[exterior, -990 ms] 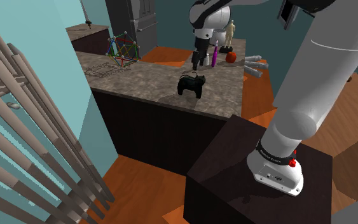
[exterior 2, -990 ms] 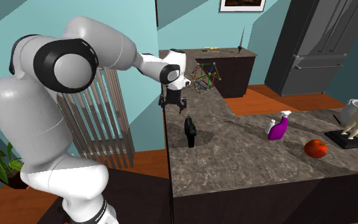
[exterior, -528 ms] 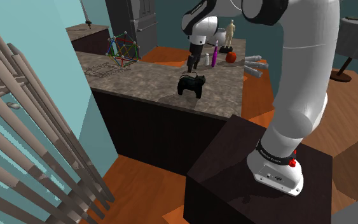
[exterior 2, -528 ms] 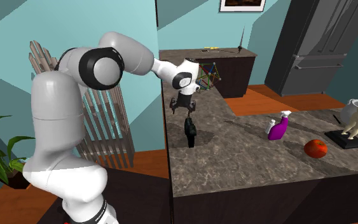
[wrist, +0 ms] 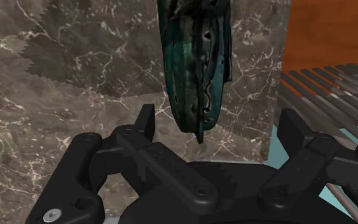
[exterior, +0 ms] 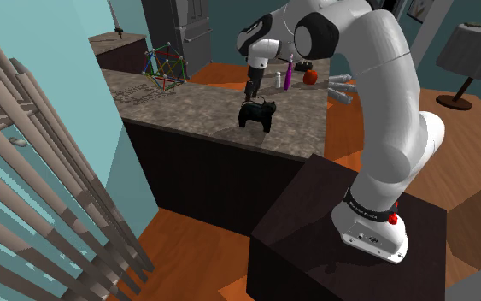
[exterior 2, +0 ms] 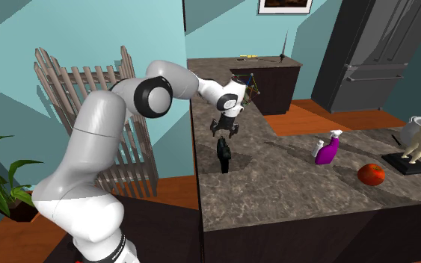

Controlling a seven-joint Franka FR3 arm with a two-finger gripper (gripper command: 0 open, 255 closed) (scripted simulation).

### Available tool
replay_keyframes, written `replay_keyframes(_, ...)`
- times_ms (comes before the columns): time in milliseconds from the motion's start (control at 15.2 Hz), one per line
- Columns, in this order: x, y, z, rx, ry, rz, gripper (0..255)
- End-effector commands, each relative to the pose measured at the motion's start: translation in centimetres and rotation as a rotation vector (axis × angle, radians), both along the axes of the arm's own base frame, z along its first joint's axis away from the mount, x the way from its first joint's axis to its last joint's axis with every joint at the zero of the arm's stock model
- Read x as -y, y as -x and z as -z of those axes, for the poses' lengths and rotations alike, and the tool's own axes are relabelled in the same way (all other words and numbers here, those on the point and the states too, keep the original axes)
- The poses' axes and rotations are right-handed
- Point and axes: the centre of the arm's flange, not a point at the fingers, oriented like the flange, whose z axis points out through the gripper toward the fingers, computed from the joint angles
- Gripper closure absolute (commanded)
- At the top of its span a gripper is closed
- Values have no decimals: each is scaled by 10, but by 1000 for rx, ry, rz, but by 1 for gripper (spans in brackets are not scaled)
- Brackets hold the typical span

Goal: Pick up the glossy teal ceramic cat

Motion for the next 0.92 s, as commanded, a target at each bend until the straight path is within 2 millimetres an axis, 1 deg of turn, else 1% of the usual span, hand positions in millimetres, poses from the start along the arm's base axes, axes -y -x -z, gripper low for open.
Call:
replay_keyframes(0,3,-4,12,2,-4,-3,0)
replay_keyframes(330,3,-4,38,2,-4,-3,0)
replay_keyframes(462,3,-4,41,2,-4,-3,0)
replay_keyframes(528,3,-4,41,2,-4,-3,255)
replay_keyframes(858,3,-3,41,2,-4,-3,255)
